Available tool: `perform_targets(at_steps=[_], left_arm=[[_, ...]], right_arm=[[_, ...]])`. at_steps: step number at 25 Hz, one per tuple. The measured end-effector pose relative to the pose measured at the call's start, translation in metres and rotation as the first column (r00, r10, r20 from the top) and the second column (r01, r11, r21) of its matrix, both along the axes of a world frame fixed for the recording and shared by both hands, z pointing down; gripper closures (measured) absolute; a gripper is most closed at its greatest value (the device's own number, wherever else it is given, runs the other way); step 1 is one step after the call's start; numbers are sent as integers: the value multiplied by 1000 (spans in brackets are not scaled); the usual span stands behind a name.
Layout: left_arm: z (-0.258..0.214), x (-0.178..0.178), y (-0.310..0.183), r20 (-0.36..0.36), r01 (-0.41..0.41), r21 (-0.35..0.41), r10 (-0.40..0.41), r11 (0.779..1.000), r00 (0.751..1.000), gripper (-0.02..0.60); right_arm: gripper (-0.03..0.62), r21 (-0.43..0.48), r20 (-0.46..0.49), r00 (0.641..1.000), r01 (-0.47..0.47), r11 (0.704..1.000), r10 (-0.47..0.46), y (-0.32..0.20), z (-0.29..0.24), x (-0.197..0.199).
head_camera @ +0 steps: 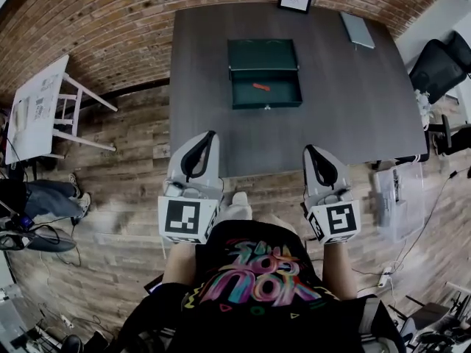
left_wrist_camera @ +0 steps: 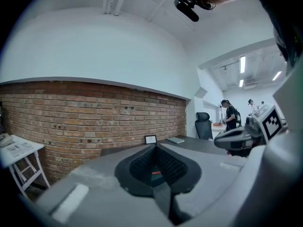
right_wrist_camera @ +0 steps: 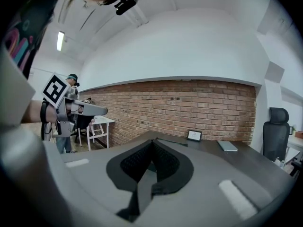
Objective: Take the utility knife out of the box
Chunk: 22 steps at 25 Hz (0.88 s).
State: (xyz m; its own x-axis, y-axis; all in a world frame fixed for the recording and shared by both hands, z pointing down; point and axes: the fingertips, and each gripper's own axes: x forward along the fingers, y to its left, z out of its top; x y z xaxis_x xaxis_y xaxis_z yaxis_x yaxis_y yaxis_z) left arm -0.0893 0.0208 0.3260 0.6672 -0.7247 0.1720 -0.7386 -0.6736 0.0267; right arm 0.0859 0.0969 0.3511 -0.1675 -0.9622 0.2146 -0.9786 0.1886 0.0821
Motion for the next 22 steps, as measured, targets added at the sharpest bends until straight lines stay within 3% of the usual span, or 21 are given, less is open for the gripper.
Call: perform_targets(at_steps=[9, 17, 22], left_arm=[[13, 19, -21, 12, -33, -8, 33, 999, 999, 580], [12, 47, -61, 13, 37, -14, -37, 999, 999, 581], [9, 63, -97, 20, 81, 20, -81, 997, 997, 581]], right_arm=[[594, -53, 24, 999, -43, 998, 45, -15, 18, 23], [594, -47, 33, 999, 3, 999, -1, -64, 25, 57], [594, -20, 36, 998, 55, 998, -54, -112, 21, 77]])
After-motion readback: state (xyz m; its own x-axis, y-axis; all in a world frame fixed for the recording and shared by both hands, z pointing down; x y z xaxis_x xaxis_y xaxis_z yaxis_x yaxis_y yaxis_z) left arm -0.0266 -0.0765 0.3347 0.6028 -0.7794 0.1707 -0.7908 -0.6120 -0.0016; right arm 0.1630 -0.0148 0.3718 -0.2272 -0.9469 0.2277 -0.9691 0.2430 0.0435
